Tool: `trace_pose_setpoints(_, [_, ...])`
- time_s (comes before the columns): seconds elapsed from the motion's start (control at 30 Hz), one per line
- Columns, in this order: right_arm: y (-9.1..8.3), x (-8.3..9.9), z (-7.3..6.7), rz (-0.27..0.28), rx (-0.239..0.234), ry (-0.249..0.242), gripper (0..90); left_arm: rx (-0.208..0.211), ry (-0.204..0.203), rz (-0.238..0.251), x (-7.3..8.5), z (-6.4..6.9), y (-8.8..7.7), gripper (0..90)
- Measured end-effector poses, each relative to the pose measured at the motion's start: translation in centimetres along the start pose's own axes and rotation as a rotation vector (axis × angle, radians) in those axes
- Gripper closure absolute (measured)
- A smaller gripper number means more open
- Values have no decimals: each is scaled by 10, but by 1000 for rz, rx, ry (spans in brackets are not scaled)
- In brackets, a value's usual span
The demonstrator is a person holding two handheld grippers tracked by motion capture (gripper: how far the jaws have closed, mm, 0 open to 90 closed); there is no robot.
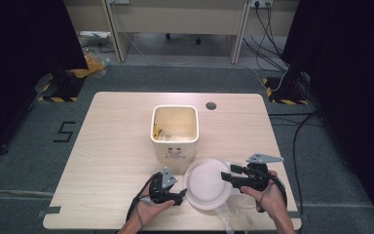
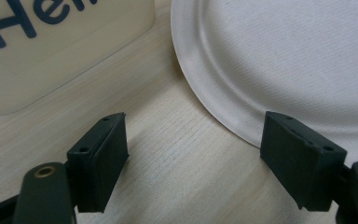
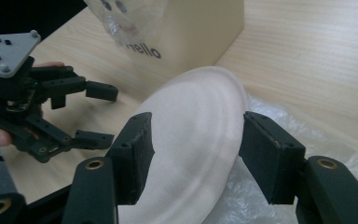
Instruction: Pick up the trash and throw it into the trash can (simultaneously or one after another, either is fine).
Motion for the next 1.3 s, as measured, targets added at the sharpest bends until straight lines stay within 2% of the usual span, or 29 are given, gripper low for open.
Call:
trace_pose_setpoints(0.07, [2, -2, 8, -6, 32, 12, 436, -10, 5, 3, 0, 1, 0, 223])
trace_pose_setpoints(0.13, [7, 2, 12, -36, 29, 20, 434, -10, 8, -1, 0, 1, 0, 223])
trace_pose_setpoints(0.23, [11, 4, 11, -39, 17, 21, 448, -10, 5, 0, 0, 1, 0, 222])
trace_pose_setpoints(0.3, [14, 4, 5, -46, 1, 11, 449, -11, 6, -2, 0, 1, 0, 222])
trace_pose_setpoints(0.37, [14, -2, -8, -38, -16, -25, 462, -13, 1, 5, -1, 2, 0, 222])
trace_pose_setpoints(0.4, [14, -2, -8, -38, -16, -25, 462, -13, 1, 5, -1, 2, 0, 223])
trace_pose_setpoints(0.47, [13, -10, -23, -24, -36, -63, 462, -10, -2, 1, 0, 2, 0, 223])
trace_pose_setpoints(0.5, [13, -10, -23, -24, -36, -63, 462, -10, -2, 1, 0, 2, 0, 222])
trace_pose_setpoints(0.53, [13, -15, -30, -15, -61, -74, 480, -10, -3, 3, -1, 3, 0, 222])
trace_pose_setpoints(0.6, [14, -16, -32, -15, -65, -74, 485, -10, -1, 2, 0, 3, 0, 222])
trace_pose_setpoints(0.73, [24, -14, -35, -28, -85, -66, 518, -16, 3, 5, -1, 3, 0, 222])
trace_pose_setpoints(0.87, [25, -11, -39, -26, -123, -53, 587, 0, 1, -2, 0, 4, 0, 222])
trace_pose_setpoints(0.9, [23, -11, -41, -17, -134, -45, 608, 4, -2, -1, 0, 4, 0, 221])
trace_pose_setpoints(0.93, [17, -12, -43, 8, -162, -33, 656, 24, -10, -5, 0, 4, 0, 220])
trace_pose_setpoints(0.97, [13, -12, -44, 16, -173, -33, 675, 24, -10, -5, 0, 4, 0, 217])
trace_pose_setpoints(1.0, [9, -11, -45, 23, -179, -32, 692, 47, -9, -4, 1, 5, 0, 213])
trace_pose_setpoints(1.1, [2, -11, -44, 42, -198, -14, 721, 68, -7, 2, 3, 6, -3, 225])
trace_pose_setpoints(1.17, [-4, -12, -43, 70, -250, 28, 759, 92, -33, 10, 6, 6, -13, 225])
trace_pose_setpoints(1.2, [-4, -12, -43, 70, -250, 28, 759, 92, -33, 10, 6, 6, -13, 225])
trace_pose_setpoints(1.23, [-5, -12, -44, 76, -276, 43, 773, 83, -22, 10, 8, 4, -16, 225])
trace_pose_setpoints(1.3, [-7, -13, -48, 89, -320, 60, 801, 68, -28, 4, 13, -3, -23, 225])
Point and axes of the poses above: each handheld gripper's, and its own axes: y roughly forward along the jaws, x roughly out of its underside, z roughly to its right, the point moved 9 cm from there along y, roughly forward along the jaws
